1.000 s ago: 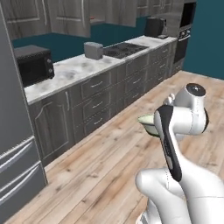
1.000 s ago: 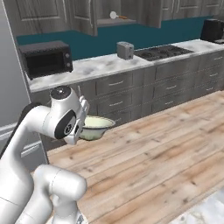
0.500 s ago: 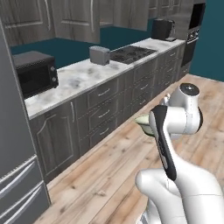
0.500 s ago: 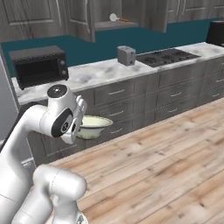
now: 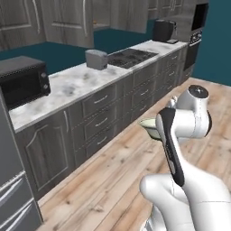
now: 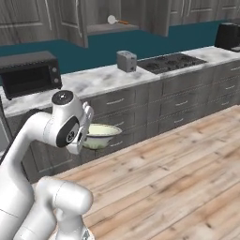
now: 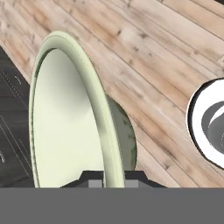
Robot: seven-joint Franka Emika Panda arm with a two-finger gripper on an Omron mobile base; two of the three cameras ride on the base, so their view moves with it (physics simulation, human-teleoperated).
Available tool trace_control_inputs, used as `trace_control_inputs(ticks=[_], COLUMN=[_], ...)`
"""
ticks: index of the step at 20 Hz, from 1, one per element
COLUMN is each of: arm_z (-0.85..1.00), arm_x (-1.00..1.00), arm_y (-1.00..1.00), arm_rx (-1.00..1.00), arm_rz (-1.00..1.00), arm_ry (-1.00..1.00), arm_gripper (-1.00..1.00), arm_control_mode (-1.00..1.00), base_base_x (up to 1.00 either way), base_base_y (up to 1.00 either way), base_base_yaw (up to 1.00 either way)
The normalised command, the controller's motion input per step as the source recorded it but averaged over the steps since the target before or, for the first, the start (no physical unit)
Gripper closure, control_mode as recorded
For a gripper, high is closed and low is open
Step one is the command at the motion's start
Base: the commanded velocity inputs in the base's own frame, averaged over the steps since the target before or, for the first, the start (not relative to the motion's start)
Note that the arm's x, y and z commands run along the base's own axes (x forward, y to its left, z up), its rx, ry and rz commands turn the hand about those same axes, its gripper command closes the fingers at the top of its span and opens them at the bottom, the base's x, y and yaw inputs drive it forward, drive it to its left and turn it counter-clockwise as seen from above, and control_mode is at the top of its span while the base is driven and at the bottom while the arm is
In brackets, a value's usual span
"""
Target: Pick the mug and place it in the sink. Pick the bowl and place it in the open cabinet and then close the cabinet.
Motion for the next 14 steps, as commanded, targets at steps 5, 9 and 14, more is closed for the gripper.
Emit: trace_control_inputs(ticks=[5,9,14], arm_z=[0.00,0.00,0.00], arm_x=[0.00,0.00,0.00], arm_y=[0.00,0.00,0.00], arm_rx=[0.00,0.00,0.00], arm_rz=[0.00,0.00,0.00], arm_ry=[0.00,0.00,0.00], arm_gripper=[1.00,1.00,1.00], arm_control_mode=[1.00,1.00,1.00], base_base_x=[0.99,0.78,0.98], base_base_y=[-0.20,-0.42,-0.10], base_base_yaw=[0.00,0.03,0.16])
